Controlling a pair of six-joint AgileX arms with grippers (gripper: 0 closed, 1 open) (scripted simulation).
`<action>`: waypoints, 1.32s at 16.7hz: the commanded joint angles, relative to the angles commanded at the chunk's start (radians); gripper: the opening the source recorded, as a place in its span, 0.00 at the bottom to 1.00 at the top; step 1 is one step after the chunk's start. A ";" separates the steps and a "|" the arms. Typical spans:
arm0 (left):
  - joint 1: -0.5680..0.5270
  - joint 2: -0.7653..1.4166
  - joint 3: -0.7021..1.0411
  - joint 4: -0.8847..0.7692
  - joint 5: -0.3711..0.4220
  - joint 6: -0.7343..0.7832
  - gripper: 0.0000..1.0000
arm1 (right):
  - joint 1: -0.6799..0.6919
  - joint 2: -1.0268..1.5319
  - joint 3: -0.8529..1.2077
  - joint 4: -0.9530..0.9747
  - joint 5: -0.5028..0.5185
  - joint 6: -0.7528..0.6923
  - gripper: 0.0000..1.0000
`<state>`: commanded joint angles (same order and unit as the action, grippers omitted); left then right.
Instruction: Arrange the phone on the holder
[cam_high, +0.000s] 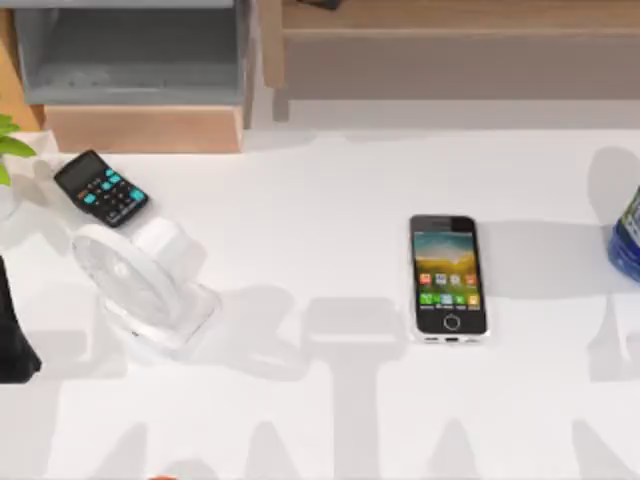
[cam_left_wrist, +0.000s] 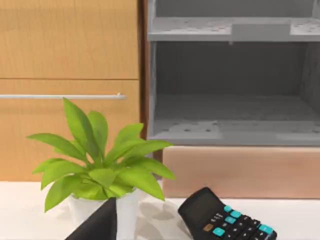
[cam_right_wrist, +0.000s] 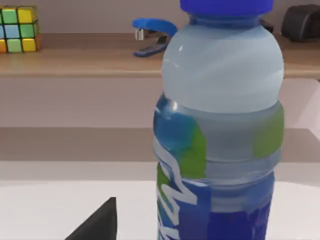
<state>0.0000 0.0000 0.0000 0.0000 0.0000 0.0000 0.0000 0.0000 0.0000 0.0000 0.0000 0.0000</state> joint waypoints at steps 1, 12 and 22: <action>0.000 0.000 0.000 0.000 0.000 0.000 1.00 | 0.000 0.000 0.000 0.000 0.000 0.000 1.00; 0.000 0.000 0.000 0.000 0.000 0.000 1.00 | 0.097 0.530 0.446 -0.322 0.033 0.144 1.00; 0.000 0.000 0.000 0.000 0.000 0.000 1.00 | 0.319 1.558 1.264 -0.841 0.025 0.430 1.00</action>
<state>0.0000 0.0000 0.0000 0.0000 0.0000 0.0000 0.3193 1.5576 1.2642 -0.8413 0.0247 0.4297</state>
